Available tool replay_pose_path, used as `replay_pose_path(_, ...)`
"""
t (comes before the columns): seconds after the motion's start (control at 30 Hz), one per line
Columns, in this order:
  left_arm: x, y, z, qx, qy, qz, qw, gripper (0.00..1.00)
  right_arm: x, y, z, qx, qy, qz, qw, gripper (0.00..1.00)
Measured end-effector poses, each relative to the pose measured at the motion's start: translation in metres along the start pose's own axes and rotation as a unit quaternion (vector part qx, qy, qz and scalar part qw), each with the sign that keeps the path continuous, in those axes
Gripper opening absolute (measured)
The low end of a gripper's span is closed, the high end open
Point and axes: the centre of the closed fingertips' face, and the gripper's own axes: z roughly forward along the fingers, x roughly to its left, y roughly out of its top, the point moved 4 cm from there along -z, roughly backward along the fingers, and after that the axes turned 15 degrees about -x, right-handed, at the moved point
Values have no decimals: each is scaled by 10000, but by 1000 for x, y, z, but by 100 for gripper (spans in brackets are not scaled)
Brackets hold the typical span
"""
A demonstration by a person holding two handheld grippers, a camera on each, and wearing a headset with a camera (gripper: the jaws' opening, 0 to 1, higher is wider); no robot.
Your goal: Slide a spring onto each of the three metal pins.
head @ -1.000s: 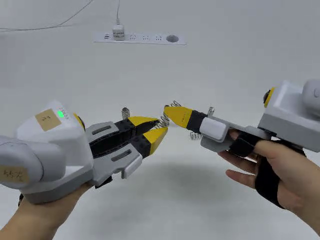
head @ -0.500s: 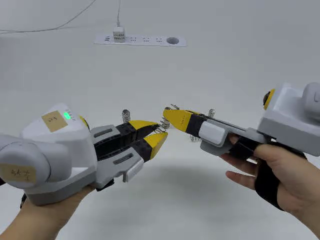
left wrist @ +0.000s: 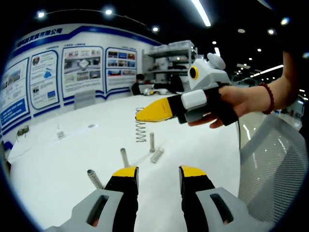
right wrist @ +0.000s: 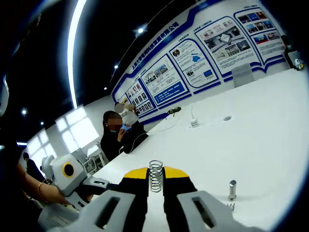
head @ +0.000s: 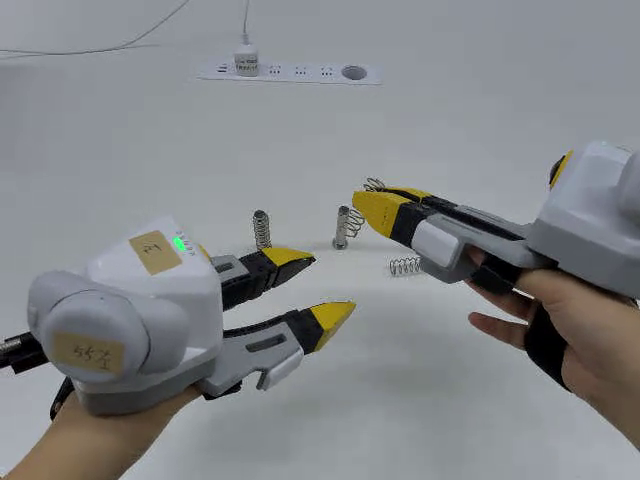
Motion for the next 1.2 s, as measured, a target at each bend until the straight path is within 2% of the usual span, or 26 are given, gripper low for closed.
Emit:
replay_pose_path(0.17, -1, 2, 0, 24, 4, 45, 10000, 39, -5, 4, 6, -55, 4, -310, 9995, 12)
replay_pose_path(0.4, -1, -1, 0, 63, 41, -5, 10000, 45, -15, 3, 16, 35, -26, -837, 9965, 12)
replay_pose_path(0.47, -1, -1, 0, 60, 47, -28, 10000, 46, -16, 3, 17, 21, -41, -860, 9963, 12)
replay_pose_path(0.57, 0, -2, -1, 71, 77, -68, 9999, 49, -22, 0, 21, 125, -77, -1129, 9935, 12)
replay_pose_path(0.93, 1, -6, -1, 120, 130, -199, 9996, 55, -30, -9, 35, 166, -163, -1296, 9913, 12)
replay_pose_path(1.07, 2, -6, -1, 66, 179, -440, 9988, 57, -34, -14, 39, 251, -182, -1448, 9890, 12)
replay_pose_path(1.2, 4, -6, -1, 28, 220, -534, 9983, 60, -37, -17, 41, 293, -197, -1533, 9875, 12)
